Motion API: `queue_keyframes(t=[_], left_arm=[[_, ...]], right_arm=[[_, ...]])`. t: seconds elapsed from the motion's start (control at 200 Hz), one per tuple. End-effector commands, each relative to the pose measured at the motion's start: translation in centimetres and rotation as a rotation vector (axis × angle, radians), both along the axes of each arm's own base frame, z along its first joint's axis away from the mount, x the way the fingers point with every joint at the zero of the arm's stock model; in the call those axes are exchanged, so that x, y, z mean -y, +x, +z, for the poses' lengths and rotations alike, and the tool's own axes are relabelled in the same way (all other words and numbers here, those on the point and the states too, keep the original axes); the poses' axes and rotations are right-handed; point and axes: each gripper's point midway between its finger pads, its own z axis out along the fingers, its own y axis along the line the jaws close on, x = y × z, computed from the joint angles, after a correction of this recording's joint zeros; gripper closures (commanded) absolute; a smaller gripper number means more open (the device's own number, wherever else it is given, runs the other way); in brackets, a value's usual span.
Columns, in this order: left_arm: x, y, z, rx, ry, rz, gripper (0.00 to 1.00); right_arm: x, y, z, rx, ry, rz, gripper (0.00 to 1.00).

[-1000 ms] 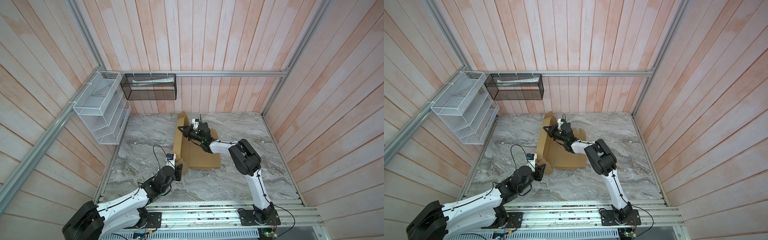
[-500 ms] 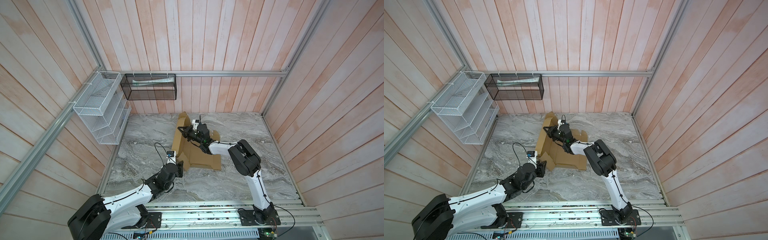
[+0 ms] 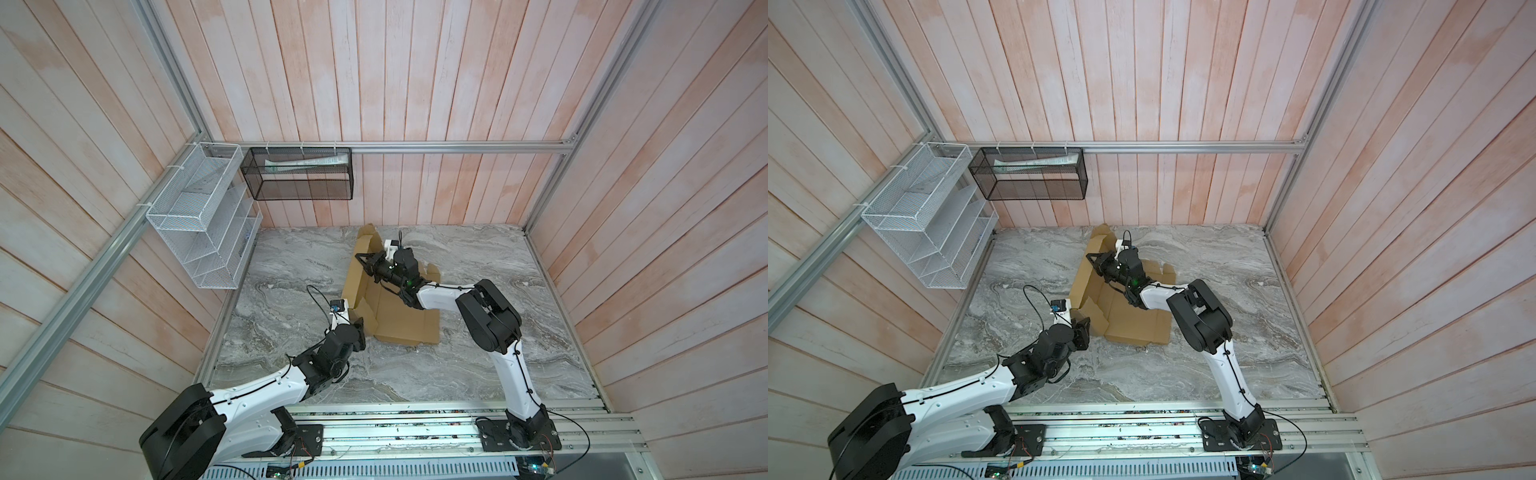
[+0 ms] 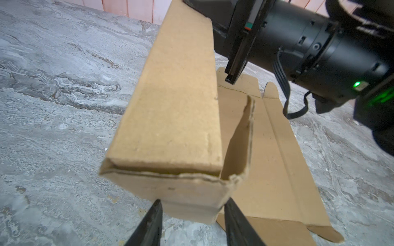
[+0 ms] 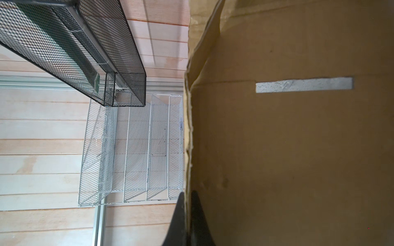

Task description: Fold the paper box

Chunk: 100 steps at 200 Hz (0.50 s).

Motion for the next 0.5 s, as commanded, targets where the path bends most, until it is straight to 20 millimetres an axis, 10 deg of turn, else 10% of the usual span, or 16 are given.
queue_keyframes(t=[0.0,0.495], left_arm=[[-1.0,0.5,1.1,0.046,-0.025,0.071,0.51],[-0.6,2.0,0.9,0.030,0.026,0.122,0.49]], right_arm=[[-1.2,-1.7,-0.2,-0.021,-0.003,0.060,1.00],[-0.7,-2.7,0.4,-0.012,0.023,0.066,1.00]])
